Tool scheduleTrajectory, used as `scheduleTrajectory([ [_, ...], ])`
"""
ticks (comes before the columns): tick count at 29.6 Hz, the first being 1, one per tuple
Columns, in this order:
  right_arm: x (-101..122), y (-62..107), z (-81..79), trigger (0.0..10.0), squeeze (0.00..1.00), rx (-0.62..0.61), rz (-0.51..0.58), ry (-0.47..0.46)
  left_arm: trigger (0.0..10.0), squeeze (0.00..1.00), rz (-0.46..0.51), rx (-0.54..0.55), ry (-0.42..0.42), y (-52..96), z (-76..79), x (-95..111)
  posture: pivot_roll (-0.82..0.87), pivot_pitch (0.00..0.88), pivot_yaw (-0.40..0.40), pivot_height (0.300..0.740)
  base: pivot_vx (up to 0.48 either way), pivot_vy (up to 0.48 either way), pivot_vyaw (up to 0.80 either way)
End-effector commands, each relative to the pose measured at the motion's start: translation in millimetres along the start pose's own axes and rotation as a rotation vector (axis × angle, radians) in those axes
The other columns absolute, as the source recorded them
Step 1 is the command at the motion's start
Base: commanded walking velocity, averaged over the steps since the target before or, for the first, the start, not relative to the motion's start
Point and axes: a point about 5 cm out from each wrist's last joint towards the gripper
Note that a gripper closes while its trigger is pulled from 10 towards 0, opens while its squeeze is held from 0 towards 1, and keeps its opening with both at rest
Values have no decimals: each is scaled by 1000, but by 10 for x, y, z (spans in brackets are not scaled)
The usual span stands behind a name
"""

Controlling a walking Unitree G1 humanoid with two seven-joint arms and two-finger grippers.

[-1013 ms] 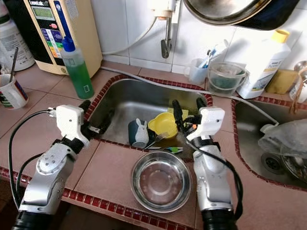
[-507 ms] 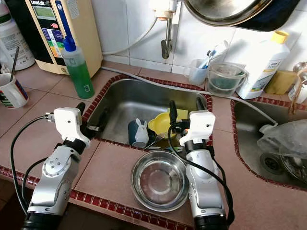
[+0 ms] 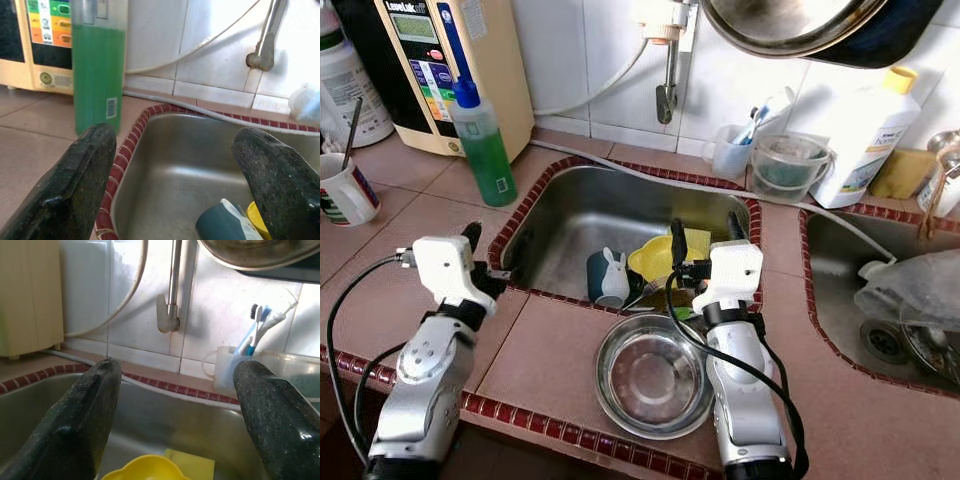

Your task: Kitchen organization

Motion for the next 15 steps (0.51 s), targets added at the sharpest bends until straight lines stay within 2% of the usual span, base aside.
scheduleTrajectory([
  [1, 14, 13, -8, 10000, 0, 8, 9, 4, 10000, 0, 40, -7, -2, 9, 3, 74, 6, 19, -1, 740, 0, 0, 0],
  [11, 1, -1, -15, 10000, 0, 28, 5, 7, 10000, 0, 38, -24, -22, 5, -11, 83, 11, 11, -4, 740, 0, 0, 0],
  [15, -1, -5, -12, 10000, 0, 29, 4, 8, 10000, 0, 37, -36, -24, 2, 5, 80, 10, 6, -4, 740, -296, 0, 0],
])
Point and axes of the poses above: a point about 5 cm out from each wrist's last joint towards the gripper, its own y axis pointing back from the gripper into the wrist, its own x axis along the axis of the wrist's last joint, z = x × y, and after that the axes turned 2 degrees about -y, right-handed
